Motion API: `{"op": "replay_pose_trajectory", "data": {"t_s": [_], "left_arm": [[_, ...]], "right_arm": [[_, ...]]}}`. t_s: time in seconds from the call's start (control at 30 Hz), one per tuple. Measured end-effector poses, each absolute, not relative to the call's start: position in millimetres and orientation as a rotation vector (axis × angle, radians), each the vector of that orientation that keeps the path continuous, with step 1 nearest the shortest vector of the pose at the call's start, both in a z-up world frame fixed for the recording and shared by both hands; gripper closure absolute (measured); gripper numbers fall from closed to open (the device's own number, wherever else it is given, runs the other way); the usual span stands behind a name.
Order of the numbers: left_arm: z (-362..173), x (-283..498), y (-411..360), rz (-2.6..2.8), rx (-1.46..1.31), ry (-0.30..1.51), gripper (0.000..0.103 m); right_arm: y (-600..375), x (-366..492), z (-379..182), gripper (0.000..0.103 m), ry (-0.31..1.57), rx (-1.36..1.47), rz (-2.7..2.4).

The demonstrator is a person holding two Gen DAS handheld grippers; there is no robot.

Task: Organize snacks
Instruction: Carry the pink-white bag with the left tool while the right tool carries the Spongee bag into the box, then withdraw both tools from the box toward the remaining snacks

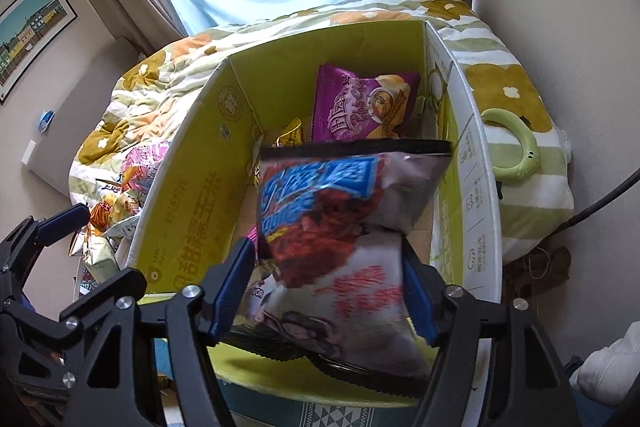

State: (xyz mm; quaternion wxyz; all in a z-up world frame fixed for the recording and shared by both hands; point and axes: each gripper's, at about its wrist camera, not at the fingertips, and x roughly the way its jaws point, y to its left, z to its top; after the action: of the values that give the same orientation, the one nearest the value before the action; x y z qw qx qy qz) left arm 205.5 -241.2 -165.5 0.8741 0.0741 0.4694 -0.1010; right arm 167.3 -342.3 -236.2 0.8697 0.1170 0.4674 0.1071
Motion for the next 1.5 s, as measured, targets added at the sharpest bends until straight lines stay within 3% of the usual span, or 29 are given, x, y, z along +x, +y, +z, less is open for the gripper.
{"op": "replay_pose_trajectory", "data": {"t_s": [0.03, 0.07, 0.2, 0.47, 0.93, 1.5], "left_arm": [[-166.0, 205.1, -240.2, -0.211, 0.149, 0.98, 0.001], [-166.2, 204.4, -239.7, -0.211, 0.143, 0.981, 0.001], [-166.6, 200.0, -239.7, -0.21, 0.134, 0.983, 0.001], [-159.4, 188.0, -240.0, -0.21, 0.093, 0.966, 0.001], [-106.3, 141.0, -217.0, -0.127, 0.022, 0.857, 0.001], [-85.0, 94.4, -62.8, 0.101, -0.062, 0.803, 0.001]], "right_arm": [[-343.3, 165.1, -235.9, 0.009, 0.957, 0.242, 0.218], [-343.5, 161.9, -234.6, 0.001, 0.935, 0.236, 0.208], [-344.1, 149.1, -230.9, 0.0, 0.866, 0.211, 0.168], [-355.3, 135.2, -228.5, 0.0, 0.909, 0.263, 0.166], [-351.7, 106.1, -180.6, 0.0, 0.84, 0.179, 0.267], [-230.6, 104.6, -145.5, 0.0, 0.77, 0.154, 0.505]]}}
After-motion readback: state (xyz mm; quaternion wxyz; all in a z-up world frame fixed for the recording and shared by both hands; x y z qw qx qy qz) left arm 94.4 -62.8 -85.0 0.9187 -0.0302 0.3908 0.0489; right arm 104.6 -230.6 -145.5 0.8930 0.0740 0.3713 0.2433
